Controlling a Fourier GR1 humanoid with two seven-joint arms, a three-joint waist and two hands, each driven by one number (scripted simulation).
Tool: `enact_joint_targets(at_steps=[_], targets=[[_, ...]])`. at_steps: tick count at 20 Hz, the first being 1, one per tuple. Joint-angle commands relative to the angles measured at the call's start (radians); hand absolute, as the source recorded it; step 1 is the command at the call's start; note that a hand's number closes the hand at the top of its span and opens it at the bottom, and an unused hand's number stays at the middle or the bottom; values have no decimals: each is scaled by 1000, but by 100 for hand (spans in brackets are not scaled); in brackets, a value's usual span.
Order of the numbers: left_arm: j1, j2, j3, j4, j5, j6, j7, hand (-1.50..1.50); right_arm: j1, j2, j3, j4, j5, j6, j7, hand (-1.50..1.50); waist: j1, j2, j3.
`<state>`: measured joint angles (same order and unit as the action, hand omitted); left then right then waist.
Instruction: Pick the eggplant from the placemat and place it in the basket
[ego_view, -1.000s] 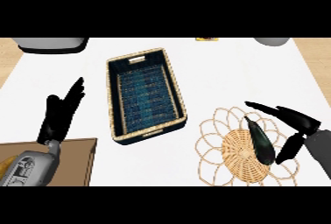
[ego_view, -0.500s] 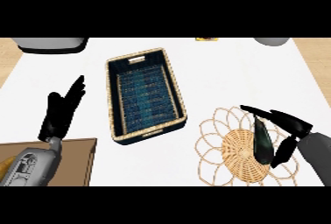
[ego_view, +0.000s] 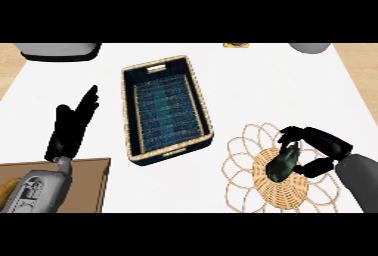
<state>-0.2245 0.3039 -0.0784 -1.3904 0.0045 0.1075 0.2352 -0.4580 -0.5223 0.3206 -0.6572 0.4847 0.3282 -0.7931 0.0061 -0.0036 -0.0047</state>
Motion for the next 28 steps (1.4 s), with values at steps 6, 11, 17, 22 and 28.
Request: enact_joint_targets(at_steps=[6,11,17,22,28], targets=[[-25,-6,-18,15,-4,-34,11,0,-192,306,107,-102,186,-212,494,150,66,-22,-14],[-35,-10,-38,23,-15,-45,7,0,-316,477,175,-92,300,-254,794,150,111,-20,-16],[-70,-46,-71,30,-10,-62,9,0,-486,520,268,-141,349,-272,1151,150,163,-12,-6],[-108,-71,-101,38,-22,-71,11,0,-535,521,243,-245,175,-363,1365,150,215,11,2],[-140,-88,-109,58,-22,-76,19,0,-700,522,216,-387,45,-562,1587,150,231,5,1]])
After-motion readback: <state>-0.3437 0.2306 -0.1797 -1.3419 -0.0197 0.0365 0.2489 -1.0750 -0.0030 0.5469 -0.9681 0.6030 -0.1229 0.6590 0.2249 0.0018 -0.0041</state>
